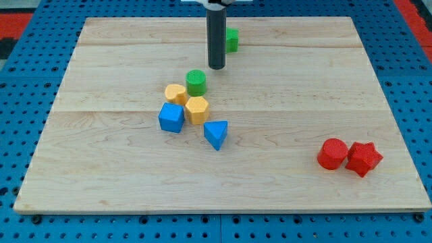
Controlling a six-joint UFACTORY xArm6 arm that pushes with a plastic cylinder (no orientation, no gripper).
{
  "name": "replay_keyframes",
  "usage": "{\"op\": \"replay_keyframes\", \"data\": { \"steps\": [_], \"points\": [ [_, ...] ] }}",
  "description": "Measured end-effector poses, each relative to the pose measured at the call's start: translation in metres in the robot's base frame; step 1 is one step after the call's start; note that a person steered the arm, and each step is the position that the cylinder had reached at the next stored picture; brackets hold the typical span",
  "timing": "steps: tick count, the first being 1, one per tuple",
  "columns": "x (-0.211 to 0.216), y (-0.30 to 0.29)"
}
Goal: Move the green star to the center
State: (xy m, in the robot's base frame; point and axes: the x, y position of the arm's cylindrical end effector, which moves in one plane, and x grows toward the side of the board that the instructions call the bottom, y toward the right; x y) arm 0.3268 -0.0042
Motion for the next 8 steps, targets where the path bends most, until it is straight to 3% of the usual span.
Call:
{"op": "replay_keyframes", "data": {
  "steps": [1, 2, 3, 4, 5, 6, 7, 8],
  "points": [
    [0.021, -0.029],
    [0.055, -0.016],
    [0.030, -0.009],
    [-0.036, -0.006],
    [-0.053, -0.072],
    [-0.089, -0.009],
    [-0.090, 0.041],
    [-0.060, 0.053]
  ]
}}
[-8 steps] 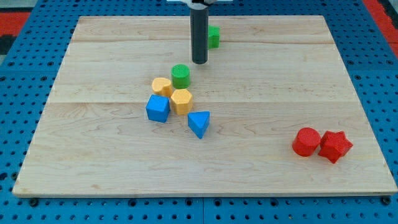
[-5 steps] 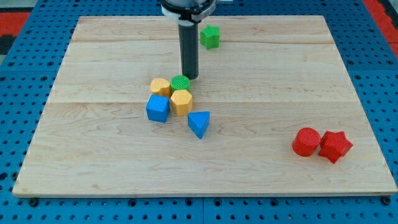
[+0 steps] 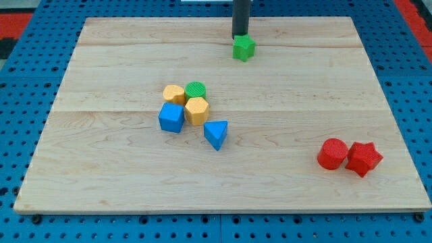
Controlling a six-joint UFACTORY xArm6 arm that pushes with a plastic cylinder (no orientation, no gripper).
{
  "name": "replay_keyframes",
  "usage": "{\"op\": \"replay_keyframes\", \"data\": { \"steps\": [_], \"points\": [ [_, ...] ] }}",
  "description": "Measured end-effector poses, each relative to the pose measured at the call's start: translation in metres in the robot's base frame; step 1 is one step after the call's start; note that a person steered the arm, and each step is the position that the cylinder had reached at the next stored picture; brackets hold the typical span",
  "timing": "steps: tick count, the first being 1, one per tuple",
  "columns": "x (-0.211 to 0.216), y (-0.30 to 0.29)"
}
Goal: Move the green star to the center
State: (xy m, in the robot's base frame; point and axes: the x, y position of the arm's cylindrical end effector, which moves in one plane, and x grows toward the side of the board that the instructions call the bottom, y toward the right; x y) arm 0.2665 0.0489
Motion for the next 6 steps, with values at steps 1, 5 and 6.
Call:
{"op": "replay_keyframes", "data": {
  "steps": [1, 5, 6],
  "points": [
    [0.054, 0.000],
    [0.123, 0.068],
    [0.137, 0.017]
  ]
}}
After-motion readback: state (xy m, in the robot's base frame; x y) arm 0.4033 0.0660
